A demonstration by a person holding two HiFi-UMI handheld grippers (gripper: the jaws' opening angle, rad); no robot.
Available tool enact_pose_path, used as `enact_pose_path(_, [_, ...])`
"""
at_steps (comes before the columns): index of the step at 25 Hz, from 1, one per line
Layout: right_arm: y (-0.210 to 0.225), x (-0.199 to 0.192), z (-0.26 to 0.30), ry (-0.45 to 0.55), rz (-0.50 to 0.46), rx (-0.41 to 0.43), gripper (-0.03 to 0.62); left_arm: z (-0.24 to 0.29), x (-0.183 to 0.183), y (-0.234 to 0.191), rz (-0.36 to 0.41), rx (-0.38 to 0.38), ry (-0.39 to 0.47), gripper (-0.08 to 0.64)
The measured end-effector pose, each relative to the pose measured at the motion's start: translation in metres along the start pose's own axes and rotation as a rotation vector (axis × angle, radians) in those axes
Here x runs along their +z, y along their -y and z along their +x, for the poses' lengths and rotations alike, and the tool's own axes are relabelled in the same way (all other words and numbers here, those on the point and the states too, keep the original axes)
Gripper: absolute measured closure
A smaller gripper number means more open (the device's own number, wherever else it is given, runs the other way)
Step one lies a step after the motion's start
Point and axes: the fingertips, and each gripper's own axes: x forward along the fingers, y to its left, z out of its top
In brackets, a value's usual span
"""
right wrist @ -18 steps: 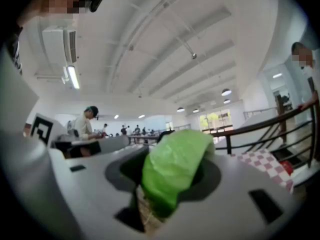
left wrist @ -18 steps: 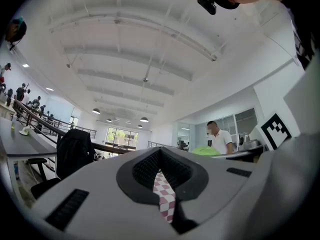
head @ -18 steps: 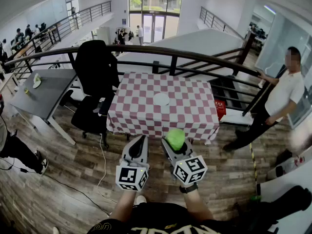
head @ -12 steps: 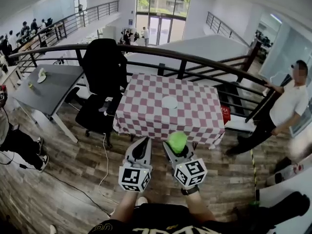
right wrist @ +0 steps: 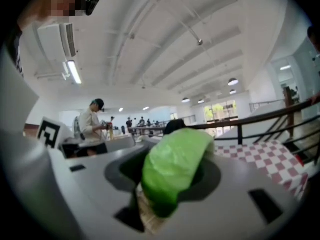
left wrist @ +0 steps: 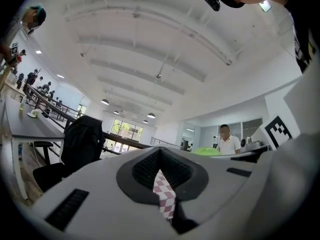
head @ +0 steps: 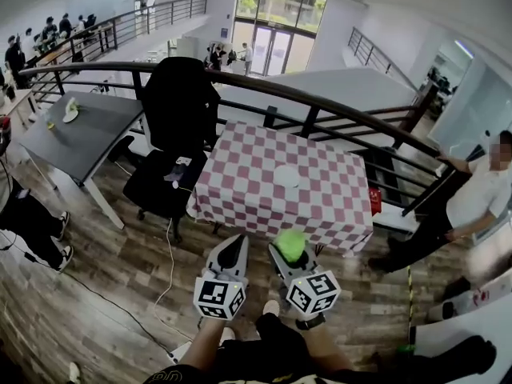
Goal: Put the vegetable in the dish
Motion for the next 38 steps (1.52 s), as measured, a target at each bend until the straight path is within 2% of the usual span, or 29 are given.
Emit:
enact_pose_path(3, [0.016,-0.002,0.019,-0.007,0.026,0.029,0.411,0.016,-0.01,-0.011,0.0,0.03,-0.028,0.543])
enact_pose_path(7, [0.055,0.009,0.056,0.007,0.048,0.073,0.411,0.06,-0.008,-0.021,0.029,0.064,-0.022,0.543])
enact_pose_path(11, [0.107,0.033,0.093,0.039,0.075,0.108,0.41,0.132,-0.009,-0.024,0.07,0.064,-0.034,0.543])
enact_pose_path(18, [0.204,0.081,0.117,0.094,0.087,0.165,0.41,0.27,-0.017,0.018,0.088,0.037,-0.026,0.543])
enact_pose_path(26, [0.297,0.069,0.116,0.089,0.196,0.083,0.41,0.335,-0.055,0.038,0.076,0.015,-0.114,0.543])
enact_pose_path(31, [0.327,0.064,0.123,0.09,0.234,0.052,0.41,0.354,-0.062,0.031,0.077,0.016,-0.128,0.543])
enact_pose_path(38, [0.358,0.059,0.131,0.047,0.231,-0.02,0.41,0.392,-0.076,0.02,0.041,-0.041,-0.154,0.543])
